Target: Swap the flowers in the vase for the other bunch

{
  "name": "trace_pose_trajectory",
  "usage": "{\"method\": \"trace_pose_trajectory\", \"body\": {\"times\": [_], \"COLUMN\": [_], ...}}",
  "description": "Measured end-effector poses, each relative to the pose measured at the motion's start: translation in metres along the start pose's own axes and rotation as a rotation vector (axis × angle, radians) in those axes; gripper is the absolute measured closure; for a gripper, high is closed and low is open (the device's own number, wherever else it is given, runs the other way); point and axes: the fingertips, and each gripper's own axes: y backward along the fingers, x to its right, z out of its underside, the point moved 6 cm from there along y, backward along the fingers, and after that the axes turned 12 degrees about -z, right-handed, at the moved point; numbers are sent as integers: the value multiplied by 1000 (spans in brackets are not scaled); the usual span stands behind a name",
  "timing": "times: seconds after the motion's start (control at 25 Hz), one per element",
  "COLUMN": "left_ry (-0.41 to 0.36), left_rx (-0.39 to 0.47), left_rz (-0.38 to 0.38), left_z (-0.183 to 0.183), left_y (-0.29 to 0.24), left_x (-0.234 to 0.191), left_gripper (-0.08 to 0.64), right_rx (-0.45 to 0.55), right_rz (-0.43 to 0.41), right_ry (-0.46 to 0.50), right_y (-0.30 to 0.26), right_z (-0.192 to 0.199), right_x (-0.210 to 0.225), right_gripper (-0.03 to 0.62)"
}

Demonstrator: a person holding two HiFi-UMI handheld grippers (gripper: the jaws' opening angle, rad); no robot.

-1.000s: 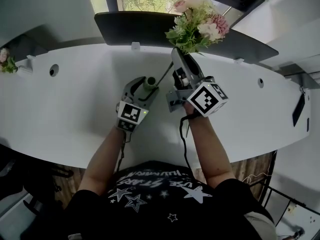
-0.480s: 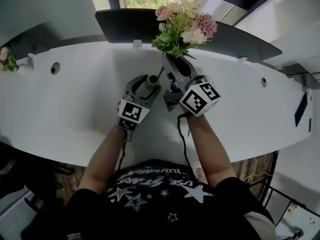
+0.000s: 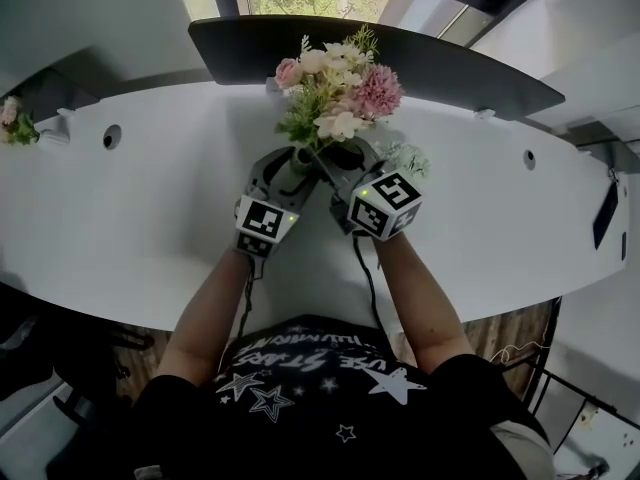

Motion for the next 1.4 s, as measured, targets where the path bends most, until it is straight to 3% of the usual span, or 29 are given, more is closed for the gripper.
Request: {"method": "trace_pose_trajectory", "body": {"times": [0.2, 0.64, 1.04, 1.24, 1.4], "left_ry": [14, -31, -69, -118, -83], "left_rx": [6, -20, -30, -80, -82], "left_rz": [6, 11, 22, 17, -15], "left_z": [1, 2, 2, 9, 12], "left_y": [0, -1, -2, 1, 12], "left_x": [-1, 2, 2, 1, -5], "left_gripper": [311, 311, 311, 310, 290], "right_rx": [-107, -109, -124, -120, -102], "right_rz": [29, 37, 85, 137, 180], "right_ry": [91, 71, 36, 19, -12], "right_y": [1, 12, 34, 49, 59], "right_z": [19, 20, 31, 37, 46], "right_x": [-6, -17, -32, -40, -50], "right_gripper": [531, 448, 442, 442, 439]}}
